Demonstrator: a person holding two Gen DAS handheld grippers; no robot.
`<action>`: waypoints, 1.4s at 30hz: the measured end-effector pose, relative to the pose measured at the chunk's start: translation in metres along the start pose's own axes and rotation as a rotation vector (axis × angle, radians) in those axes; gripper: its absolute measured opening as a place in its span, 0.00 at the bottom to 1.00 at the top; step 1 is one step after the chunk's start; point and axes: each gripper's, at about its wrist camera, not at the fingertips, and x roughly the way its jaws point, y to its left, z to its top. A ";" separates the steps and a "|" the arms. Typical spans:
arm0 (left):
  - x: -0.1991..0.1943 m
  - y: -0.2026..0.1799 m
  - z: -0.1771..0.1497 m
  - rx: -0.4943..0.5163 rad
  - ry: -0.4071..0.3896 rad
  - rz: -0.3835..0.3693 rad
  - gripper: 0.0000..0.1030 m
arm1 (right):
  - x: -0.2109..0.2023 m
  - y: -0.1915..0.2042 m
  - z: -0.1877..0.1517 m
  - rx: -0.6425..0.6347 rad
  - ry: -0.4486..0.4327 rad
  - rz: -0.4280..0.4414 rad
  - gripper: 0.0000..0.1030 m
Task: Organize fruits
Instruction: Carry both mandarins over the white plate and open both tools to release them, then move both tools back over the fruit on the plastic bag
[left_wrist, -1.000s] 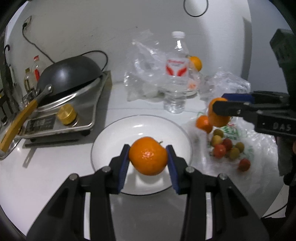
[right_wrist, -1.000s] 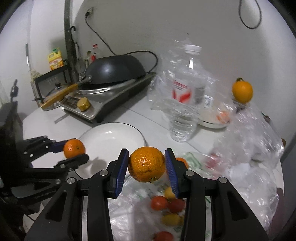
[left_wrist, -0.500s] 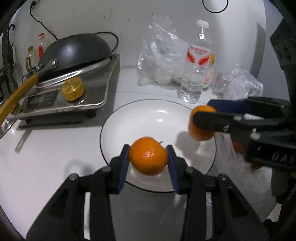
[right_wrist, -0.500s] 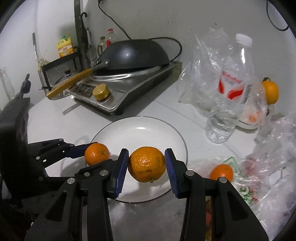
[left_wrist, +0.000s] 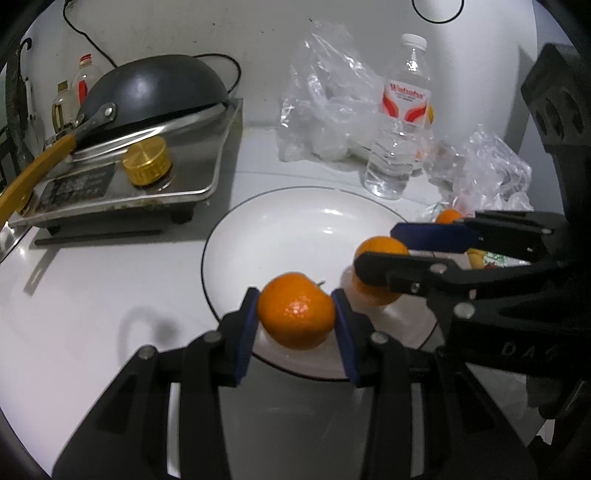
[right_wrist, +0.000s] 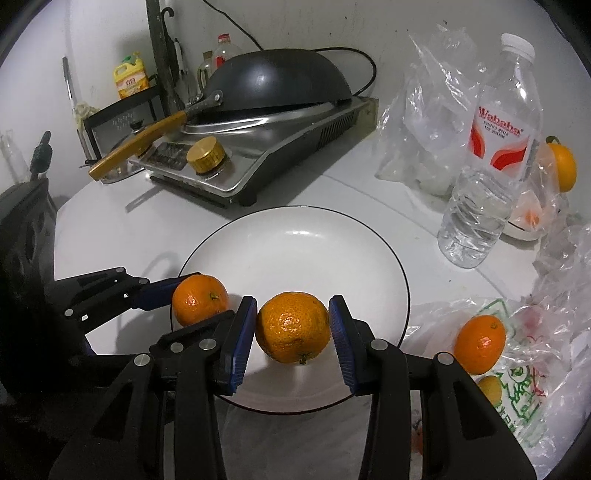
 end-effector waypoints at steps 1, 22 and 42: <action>0.000 0.000 0.000 0.000 0.001 0.001 0.39 | 0.001 0.000 0.000 0.003 0.007 0.002 0.42; -0.016 -0.006 -0.005 0.017 -0.024 0.029 0.43 | -0.034 -0.002 -0.005 0.007 -0.056 -0.025 0.42; -0.048 -0.085 -0.006 0.090 -0.099 0.019 0.55 | -0.110 -0.063 -0.060 0.076 -0.148 -0.109 0.42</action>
